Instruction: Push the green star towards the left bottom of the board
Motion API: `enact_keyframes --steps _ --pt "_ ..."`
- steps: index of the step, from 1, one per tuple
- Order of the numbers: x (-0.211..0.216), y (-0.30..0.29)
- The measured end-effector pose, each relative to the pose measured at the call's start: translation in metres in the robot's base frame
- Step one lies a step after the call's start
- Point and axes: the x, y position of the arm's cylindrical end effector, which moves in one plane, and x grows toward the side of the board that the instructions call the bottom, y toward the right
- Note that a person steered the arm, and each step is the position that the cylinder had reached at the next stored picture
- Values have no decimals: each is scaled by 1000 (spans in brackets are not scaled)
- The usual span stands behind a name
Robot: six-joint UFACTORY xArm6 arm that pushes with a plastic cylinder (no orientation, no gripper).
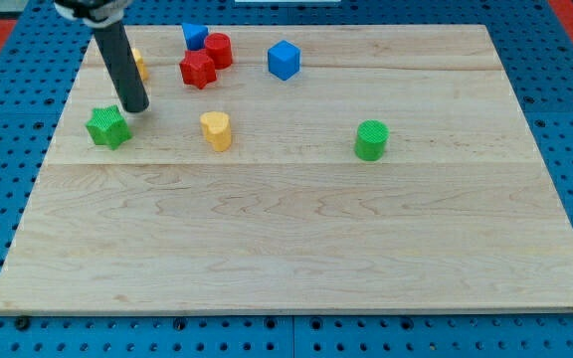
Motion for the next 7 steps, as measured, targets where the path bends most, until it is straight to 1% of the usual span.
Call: enact_keyframes --steps 1,2,3,4,5,6,7 --pt "21 -6" --pt "78 -14" --pt "54 -14" --pt "32 -45" --pt "103 -80" --pt "118 -71" --pt "89 -61"
